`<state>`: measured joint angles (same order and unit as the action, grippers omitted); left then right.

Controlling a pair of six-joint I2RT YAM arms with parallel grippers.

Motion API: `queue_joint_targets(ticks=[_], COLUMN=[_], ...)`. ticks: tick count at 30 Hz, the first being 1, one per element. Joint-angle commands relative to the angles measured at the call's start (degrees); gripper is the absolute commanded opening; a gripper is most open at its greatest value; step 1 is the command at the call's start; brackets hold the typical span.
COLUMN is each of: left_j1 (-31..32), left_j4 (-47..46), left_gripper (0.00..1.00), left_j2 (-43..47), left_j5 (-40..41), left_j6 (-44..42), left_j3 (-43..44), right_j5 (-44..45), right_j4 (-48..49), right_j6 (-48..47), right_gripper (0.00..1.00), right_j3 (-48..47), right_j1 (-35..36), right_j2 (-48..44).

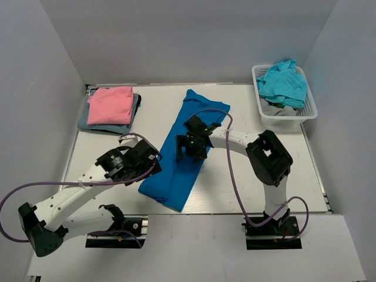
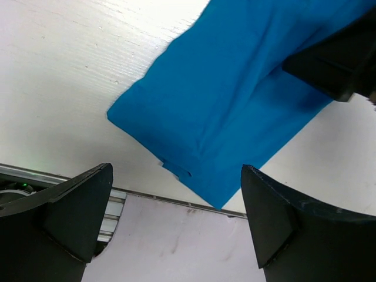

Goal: Fold and stack the t-shirts
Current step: Rotate the tshirt 90 degrees, then grab the bottom of the folded rectangular tshirt with both arms

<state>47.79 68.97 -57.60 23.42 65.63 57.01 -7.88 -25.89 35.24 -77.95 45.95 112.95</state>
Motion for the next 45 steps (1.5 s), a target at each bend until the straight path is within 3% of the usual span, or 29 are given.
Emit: queue_joint_targets(ticks=[1, 7, 16, 22, 25, 28, 35, 40, 45], left_j1=[0.1, 0.1, 0.1, 1.2, 1.2, 1.7, 6.2, 11.3, 13.0], left_j4=[-0.2, -4.7, -11.2, -18.1, -21.6, -26.4, -37.3, -38.1, -38.9], left_gripper=[1.0, 1.0, 1.0, 1.0, 1.0, 1.0, 1.0, 1.0, 0.96], left_j2=[-1.5, -3.4, -9.9, -13.7, -16.5, -19.6, -27.8, -35.7, -41.5], left_j5=[1.4, -0.4, -7.8, -15.4, -20.4, -26.5, -37.8, -36.3, -33.1], left_j6=[0.5, -2.5, -13.3, -20.7, -23.3, -25.4, -26.0, -26.0, -26.6], left_j3=[1.1, 2.1, 4.4, 4.4, 3.1, 1.0, 0.4, 3.4, 4.6], right_j5=[0.1, 0.8, 2.8, 10.2, 10.3, 6.6, 12.1, 16.7, 14.2], right_j4=[1.4, 2.8, -0.7, -5.1, -4.4, -1.7, -6.0, -13.4, -13.6], right_j6=[-0.3, -3.0, -13.0, -19.3, -22.6, -22.7, -13.2, -4.8, -0.2], right_gripper=[0.9, 0.9, 0.9, 0.9, 0.9, 0.9, 0.9, 0.9, 0.9], right_j3=[6.4, 11.7, 8.7, 3.5, 4.0, 8.4, 24.6, 35.8, 46.3], right_j1=[-1.6, -8.2, -19.5, -23.0, -22.1, -21.1, -21.3, -22.3, -23.5], right_j2=[1.5, 0.6, -0.7, -4.2, -10.4, -19.2, -38.9, -49.5, -56.4])
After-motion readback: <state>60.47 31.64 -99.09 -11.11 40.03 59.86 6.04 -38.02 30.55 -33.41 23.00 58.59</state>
